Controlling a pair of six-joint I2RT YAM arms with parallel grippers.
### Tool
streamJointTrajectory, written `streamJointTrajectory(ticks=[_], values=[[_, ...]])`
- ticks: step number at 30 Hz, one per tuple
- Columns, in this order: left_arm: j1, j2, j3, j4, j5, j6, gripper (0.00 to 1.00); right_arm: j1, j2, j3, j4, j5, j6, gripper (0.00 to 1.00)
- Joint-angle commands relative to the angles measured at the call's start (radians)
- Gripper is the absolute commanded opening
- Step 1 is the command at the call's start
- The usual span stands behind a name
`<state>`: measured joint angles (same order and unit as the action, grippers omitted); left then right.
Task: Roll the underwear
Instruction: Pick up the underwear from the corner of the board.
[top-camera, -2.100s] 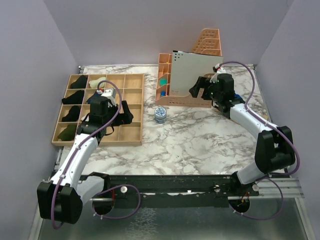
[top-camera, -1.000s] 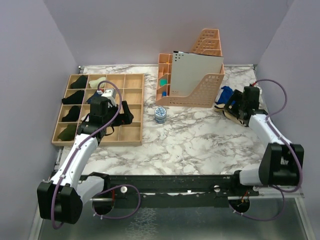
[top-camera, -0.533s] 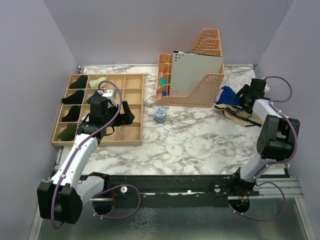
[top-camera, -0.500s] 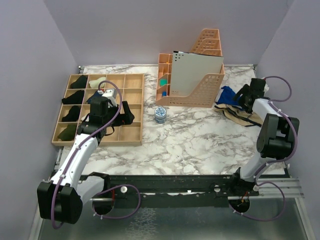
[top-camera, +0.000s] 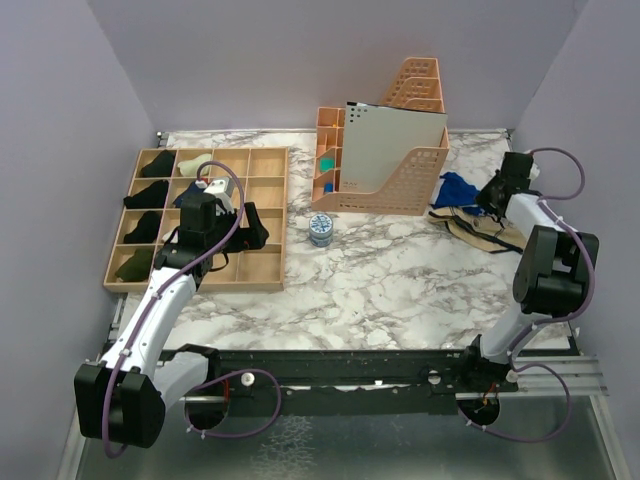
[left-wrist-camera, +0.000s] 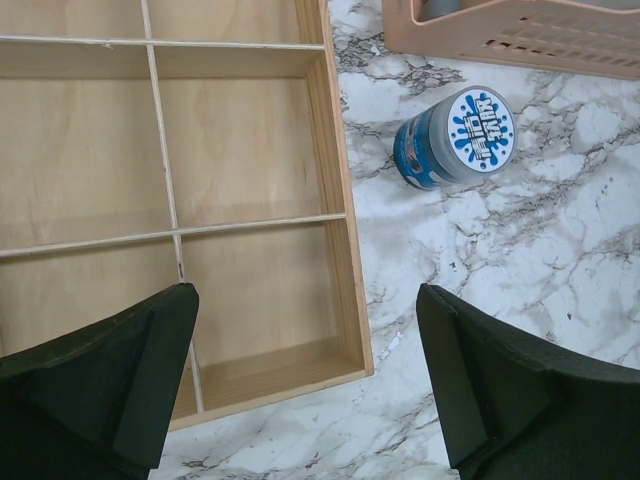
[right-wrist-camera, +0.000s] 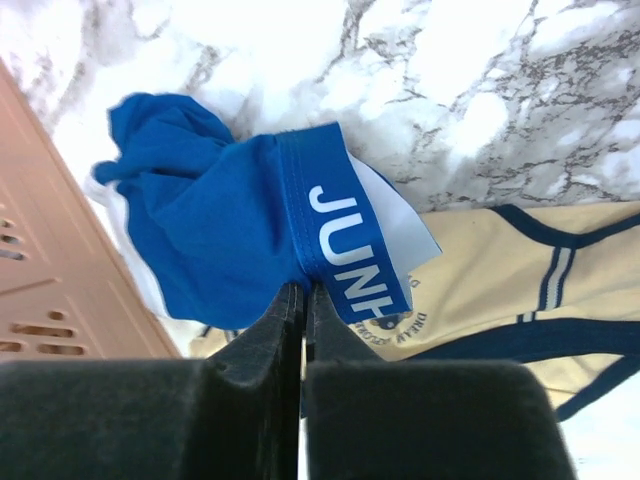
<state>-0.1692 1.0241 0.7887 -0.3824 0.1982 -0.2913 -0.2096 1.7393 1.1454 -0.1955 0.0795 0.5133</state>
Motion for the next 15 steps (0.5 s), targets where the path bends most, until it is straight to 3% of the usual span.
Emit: streamJointTrajectory(ticks=[1, 10, 15], values=[[0.008, -0.012, -0.008, 0.016, 0.022, 0.008, 0.99, -0.005, -0.033, 0.073, -0.041, -0.051, -0.031, 0.0], [0.008, -0.03, -0.011, 0.016, 0.008, -0.002, 0.99, -0.006, -0.441, 0.127, -0.193, -0.072, -0.112, 0.0], [0.008, -0.039, -0.013, 0.017, -0.006, -0.002, 0.99, -0.006, -0.635, 0.091, -0.289, -0.177, -0.131, 0.0]])
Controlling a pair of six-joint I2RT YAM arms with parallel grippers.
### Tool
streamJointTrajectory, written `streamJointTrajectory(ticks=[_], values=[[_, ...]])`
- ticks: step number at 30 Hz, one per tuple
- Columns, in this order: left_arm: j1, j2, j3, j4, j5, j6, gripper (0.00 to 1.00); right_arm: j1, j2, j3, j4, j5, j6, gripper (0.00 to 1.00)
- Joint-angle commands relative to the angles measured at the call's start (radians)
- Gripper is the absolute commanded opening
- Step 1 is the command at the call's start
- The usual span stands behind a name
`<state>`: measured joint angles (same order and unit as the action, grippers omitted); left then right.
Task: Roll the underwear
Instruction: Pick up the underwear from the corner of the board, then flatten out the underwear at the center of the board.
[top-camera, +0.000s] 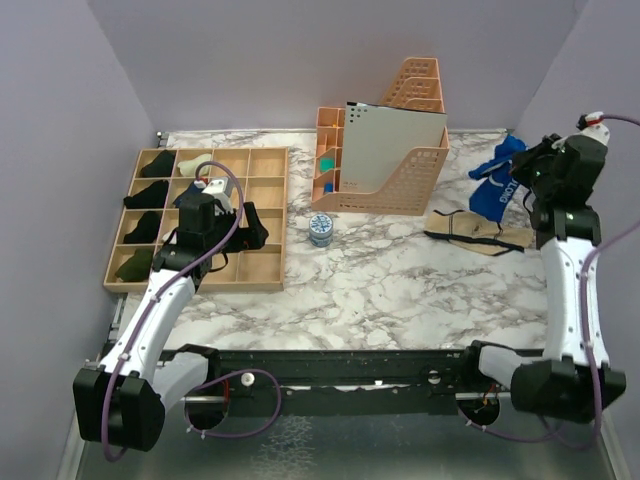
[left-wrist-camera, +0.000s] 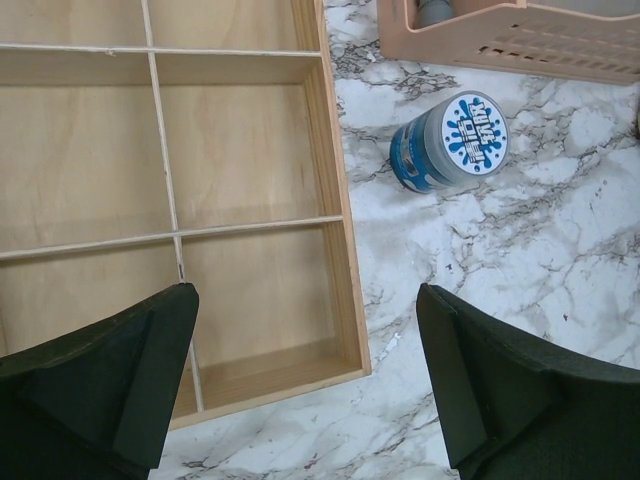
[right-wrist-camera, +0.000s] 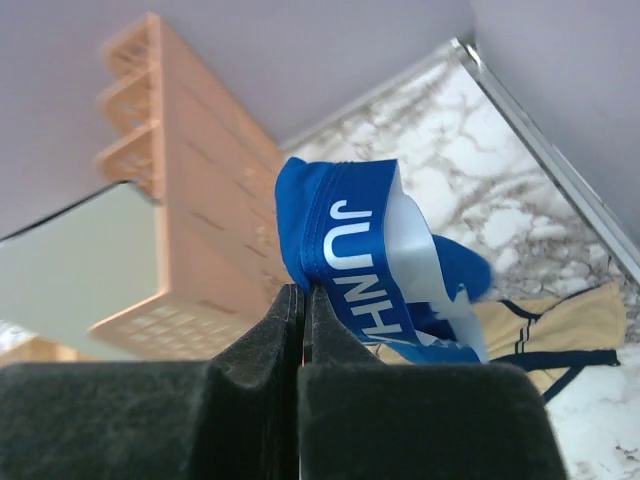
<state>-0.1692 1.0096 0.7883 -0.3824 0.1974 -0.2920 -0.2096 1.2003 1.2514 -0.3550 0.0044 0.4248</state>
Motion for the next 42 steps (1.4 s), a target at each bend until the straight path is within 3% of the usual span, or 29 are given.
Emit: streamJointTrajectory(ticks=[1, 5, 12, 14, 17, 21, 25, 31, 37, 42], values=[[0.007, -0.025, -0.012, 0.016, -0.005, -0.001, 0.99, -0.005, -0.124, -0.018, -0.153, -0.122, -0.051, 0.0], [0.007, -0.025, -0.011, 0.017, -0.007, -0.001, 0.99, -0.006, -0.202, -0.009, -0.236, -0.306, -0.097, 0.01], [0.008, -0.035, -0.013, 0.029, 0.019, 0.001, 0.99, -0.004, -0.261, -0.121, -0.314, -0.899, -0.087, 0.01], [0.008, -0.041, -0.015, 0.035, 0.029, 0.001, 0.99, 0.005, -0.287, -0.136, -0.37, -0.978, -0.114, 0.01], [0.007, -0.053, -0.02, 0.06, 0.068, -0.001, 0.99, 0.064, -0.326, -0.125, -0.438, -0.978, -0.139, 0.01], [-0.019, -0.044, -0.046, 0.177, 0.328, -0.034, 0.94, 0.081, -0.359, -0.203, -0.392, -1.042, -0.102, 0.01], [-0.245, 0.028, -0.001, 0.202, 0.331, -0.053, 0.95, 0.08, -0.352, -0.229, -0.461, -0.852, -0.149, 0.02], [-0.528, 0.26, 0.063, 0.344, 0.149, -0.12, 0.98, 0.08, -0.388, -0.332, -0.337, -0.757, -0.049, 0.03], [-0.586, 0.578, 0.19, 0.415, -0.003, -0.151, 0.99, 0.08, -0.394, -0.374, -0.291, -0.787, -0.013, 0.03], [-0.583, 0.709, 0.291, 0.344, -0.172, -0.124, 0.99, 0.081, -0.385, -0.354, -0.325, -0.806, -0.047, 0.04]])
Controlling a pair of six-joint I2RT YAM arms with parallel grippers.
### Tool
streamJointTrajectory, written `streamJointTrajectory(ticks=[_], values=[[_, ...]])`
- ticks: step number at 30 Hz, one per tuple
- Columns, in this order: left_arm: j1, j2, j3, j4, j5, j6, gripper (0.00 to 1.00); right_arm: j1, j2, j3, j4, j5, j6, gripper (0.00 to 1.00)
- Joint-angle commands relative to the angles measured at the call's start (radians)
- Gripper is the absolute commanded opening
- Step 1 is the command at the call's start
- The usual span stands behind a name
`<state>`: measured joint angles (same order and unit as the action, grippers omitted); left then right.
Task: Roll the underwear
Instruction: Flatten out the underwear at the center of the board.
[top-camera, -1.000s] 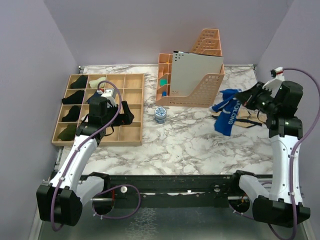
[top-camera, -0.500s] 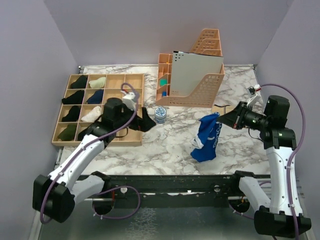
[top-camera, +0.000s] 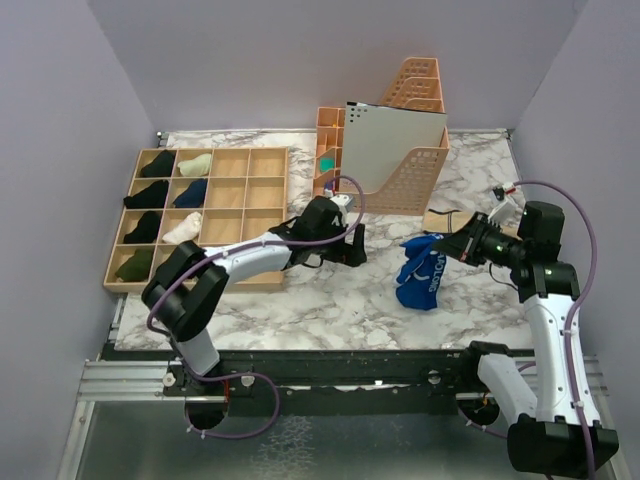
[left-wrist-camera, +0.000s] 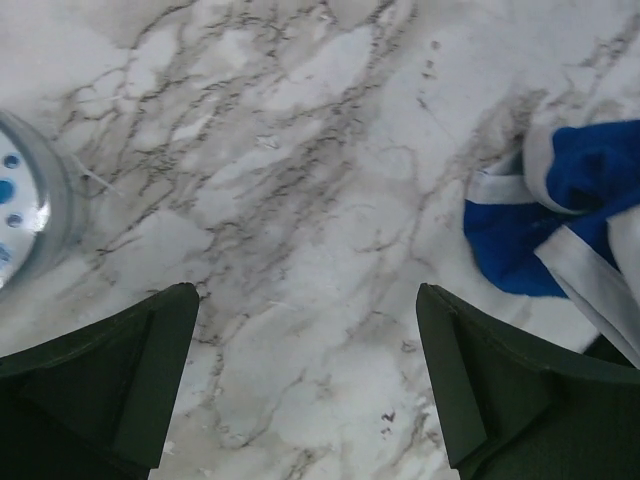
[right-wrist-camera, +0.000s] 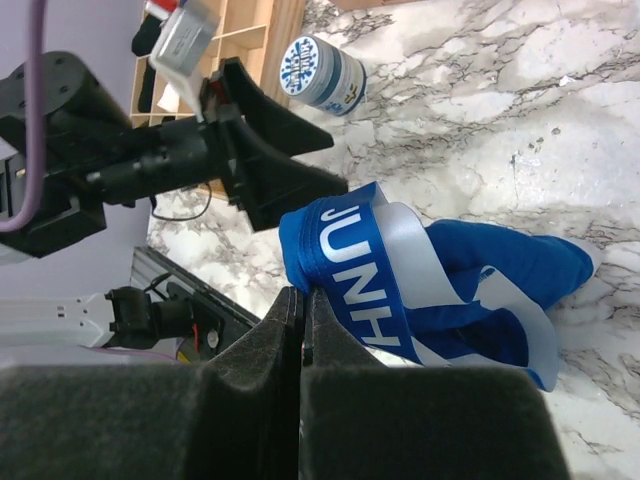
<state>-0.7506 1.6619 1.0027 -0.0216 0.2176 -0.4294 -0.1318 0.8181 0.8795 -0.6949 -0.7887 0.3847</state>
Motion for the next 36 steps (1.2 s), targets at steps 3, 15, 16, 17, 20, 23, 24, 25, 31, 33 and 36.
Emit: streamJointTrajectory(ticks=[3, 15, 16, 17, 20, 23, 24, 25, 31, 33, 36], values=[[0.014, 0.121, 0.142, -0.032, -0.254, 0.064, 0.99, 0.004, -0.006, 0.004, 0.027, -0.025, -0.001, 0.04], [0.175, 0.282, 0.356, -0.141, -0.28, 0.146, 0.99, 0.006, 0.086, 0.049, -0.109, -0.079, -0.145, 0.04], [0.18, 0.287, 0.365, -0.146, -0.275, 0.162, 0.99, 0.013, 0.088, 0.064, -0.113, -0.071, -0.148, 0.04], [0.183, 0.289, 0.368, -0.144, -0.272, 0.173, 0.99, 0.017, 0.09, 0.076, -0.116, -0.075, -0.148, 0.04], [0.188, 0.293, 0.393, -0.146, -0.205, 0.193, 0.99, 0.041, 0.117, 0.103, -0.119, -0.085, -0.149, 0.04], [0.186, 0.254, 0.383, -0.126, -0.083, 0.18, 0.99, 0.123, 0.164, 0.131, -0.139, -0.035, -0.16, 0.04], [0.185, 0.223, 0.367, -0.104, -0.054, 0.172, 0.99, 0.172, 0.18, 0.146, -0.143, -0.001, -0.159, 0.04], [0.185, 0.189, 0.348, -0.082, -0.03, 0.162, 0.99, 0.215, 0.198, 0.162, -0.143, 0.031, -0.153, 0.04], [0.186, -0.046, 0.293, -0.114, -0.091, 0.123, 0.99, 0.506, 0.318, 0.281, -0.201, 0.209, -0.183, 0.01], [0.191, -0.134, 0.259, -0.141, -0.164, 0.111, 0.99, 0.589, 0.39, 0.286, -0.19, 0.209, -0.215, 0.01], [0.211, -0.248, 0.197, -0.203, -0.293, 0.07, 0.99, 0.656, 0.537, 0.302, -0.094, 0.22, -0.215, 0.08]])
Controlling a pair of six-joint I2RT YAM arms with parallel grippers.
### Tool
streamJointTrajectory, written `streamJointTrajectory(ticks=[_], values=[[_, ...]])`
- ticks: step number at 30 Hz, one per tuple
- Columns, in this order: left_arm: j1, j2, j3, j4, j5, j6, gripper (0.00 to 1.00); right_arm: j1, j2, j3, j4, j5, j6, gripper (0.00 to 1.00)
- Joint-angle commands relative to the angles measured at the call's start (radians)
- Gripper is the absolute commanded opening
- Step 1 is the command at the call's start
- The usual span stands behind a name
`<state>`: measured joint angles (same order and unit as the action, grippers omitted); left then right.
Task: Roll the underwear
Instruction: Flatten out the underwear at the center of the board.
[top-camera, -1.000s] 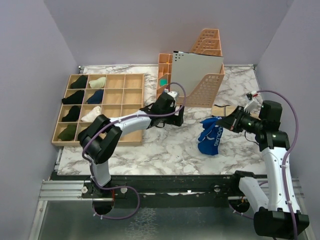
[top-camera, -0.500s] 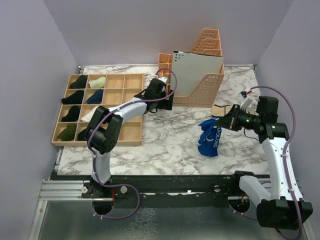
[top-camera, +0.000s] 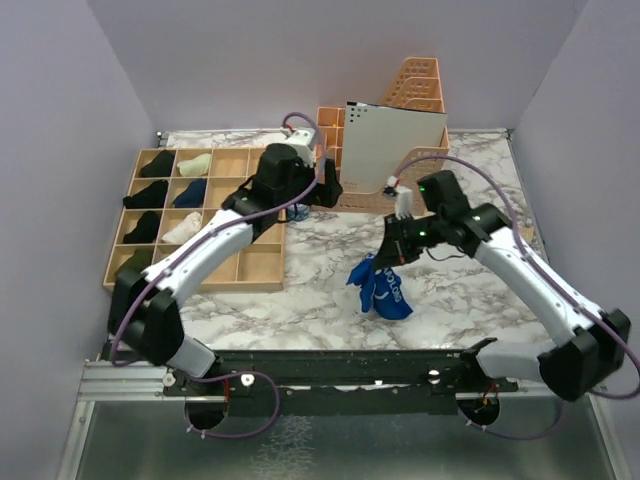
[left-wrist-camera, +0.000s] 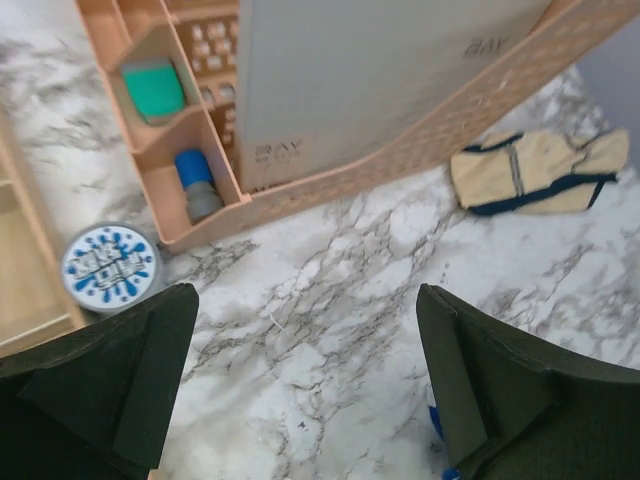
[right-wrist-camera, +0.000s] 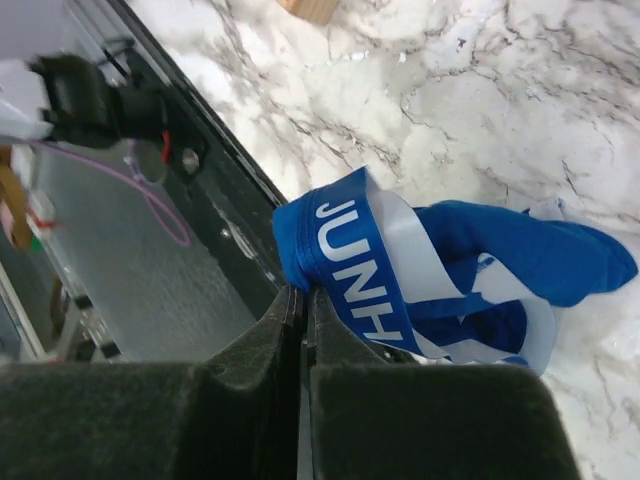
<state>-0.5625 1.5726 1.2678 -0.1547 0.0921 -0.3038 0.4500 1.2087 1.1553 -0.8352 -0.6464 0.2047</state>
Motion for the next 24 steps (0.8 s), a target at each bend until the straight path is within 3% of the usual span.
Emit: streamJointTrajectory(ticks=[1, 4, 6, 10, 14, 19, 24], values=[[0.035, -0.201, -0.098, -0.095, -0.2, -0.076, 0.99, 0.088, 0.197, 0.036, 0.085, 0.087, -0.029, 0.15], [0.082, -0.336, -0.211, -0.124, -0.233, -0.139, 0.99, 0.142, 0.328, 0.118, 0.158, 0.114, -0.02, 0.43], [0.1, -0.417, -0.286, -0.123, -0.198, -0.16, 0.99, 0.19, 0.382, 0.176, 0.165, 0.193, -0.021, 0.52], [0.104, -0.505, -0.381, -0.129, 0.0, -0.152, 0.99, 0.207, 0.281, 0.116, 0.195, 0.493, 0.044, 0.73], [0.101, -0.506, -0.453, -0.111, 0.195, -0.159, 0.99, 0.199, 0.045, -0.167, 0.276, 0.718, 0.19, 0.8], [0.089, -0.434, -0.471, -0.119, 0.248, -0.14, 0.99, 0.182, -0.176, -0.467, 0.317, 0.684, 0.397, 0.8], [0.057, -0.386, -0.478, -0.118, 0.249, -0.147, 0.99, 0.174, -0.272, -0.651, 0.424, 0.622, 0.562, 0.76]])
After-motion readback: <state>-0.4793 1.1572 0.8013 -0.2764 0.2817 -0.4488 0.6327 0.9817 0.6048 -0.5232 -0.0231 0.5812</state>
